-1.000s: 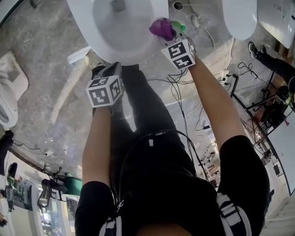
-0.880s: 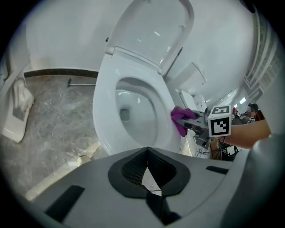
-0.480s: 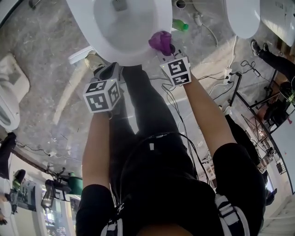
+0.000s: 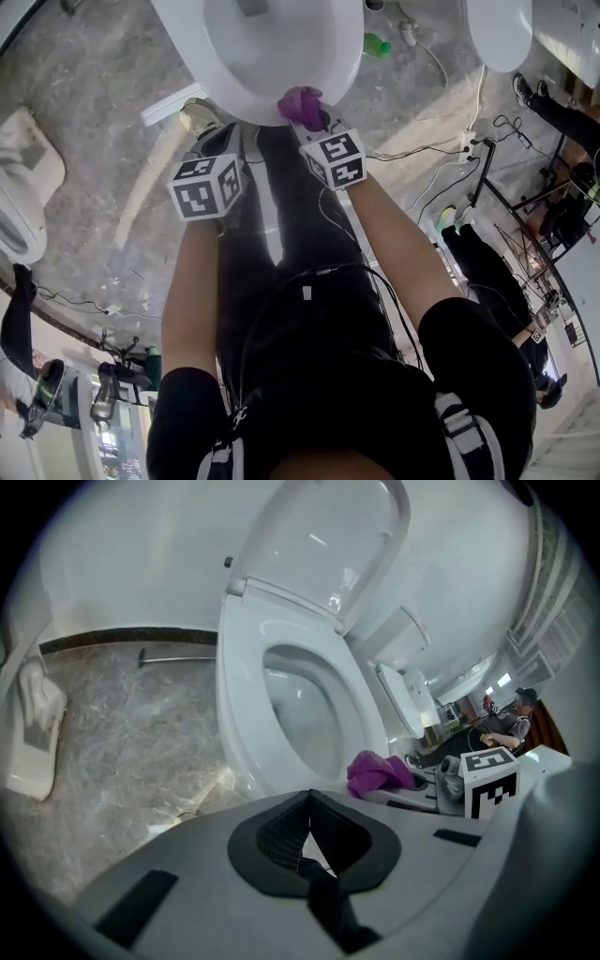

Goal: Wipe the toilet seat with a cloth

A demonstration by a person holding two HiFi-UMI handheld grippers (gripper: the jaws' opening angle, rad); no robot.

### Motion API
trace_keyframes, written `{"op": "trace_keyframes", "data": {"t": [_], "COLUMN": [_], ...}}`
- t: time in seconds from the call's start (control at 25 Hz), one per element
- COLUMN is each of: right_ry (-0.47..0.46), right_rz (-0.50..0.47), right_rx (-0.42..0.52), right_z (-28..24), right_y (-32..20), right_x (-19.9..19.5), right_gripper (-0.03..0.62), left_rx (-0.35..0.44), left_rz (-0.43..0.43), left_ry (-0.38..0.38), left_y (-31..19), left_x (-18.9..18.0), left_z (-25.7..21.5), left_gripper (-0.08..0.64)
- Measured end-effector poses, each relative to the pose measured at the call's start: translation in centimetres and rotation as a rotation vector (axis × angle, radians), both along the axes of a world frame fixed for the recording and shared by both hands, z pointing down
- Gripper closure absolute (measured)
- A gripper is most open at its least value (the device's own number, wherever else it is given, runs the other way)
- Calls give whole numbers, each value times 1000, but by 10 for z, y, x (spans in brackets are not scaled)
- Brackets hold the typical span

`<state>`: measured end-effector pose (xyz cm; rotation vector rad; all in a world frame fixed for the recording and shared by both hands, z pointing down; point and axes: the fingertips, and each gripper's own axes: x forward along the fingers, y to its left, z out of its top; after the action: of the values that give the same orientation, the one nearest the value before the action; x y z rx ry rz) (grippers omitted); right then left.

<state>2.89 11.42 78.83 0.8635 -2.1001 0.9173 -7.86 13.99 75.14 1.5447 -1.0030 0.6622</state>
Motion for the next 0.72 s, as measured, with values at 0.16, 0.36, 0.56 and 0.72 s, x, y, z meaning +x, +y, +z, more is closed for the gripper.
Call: {"op": "trace_keyframes", "data": {"t": [0.16, 0.36, 0.56, 0.72], "right_ry": [-30, 15, 22, 15], "right_rz": [49, 36, 35, 50], "right_rx": [-69, -86, -67, -34], "right_z": [0, 3, 1, -1], "right_y": [5, 1, -8, -20], "right_x": [-20, -44, -75, -106], "right_gripper": [544, 545, 543, 545], "left_rx": [-2, -9, -1, 14], "left_rz": [0, -1, 23, 49], "left_ry": [8, 22, 27, 29], "left_y": [-1, -5, -14, -25], "left_x": [-14, -44, -65, -88], "left_z": [-4, 0, -1, 0], "left_gripper": [551, 551, 551, 551]}}
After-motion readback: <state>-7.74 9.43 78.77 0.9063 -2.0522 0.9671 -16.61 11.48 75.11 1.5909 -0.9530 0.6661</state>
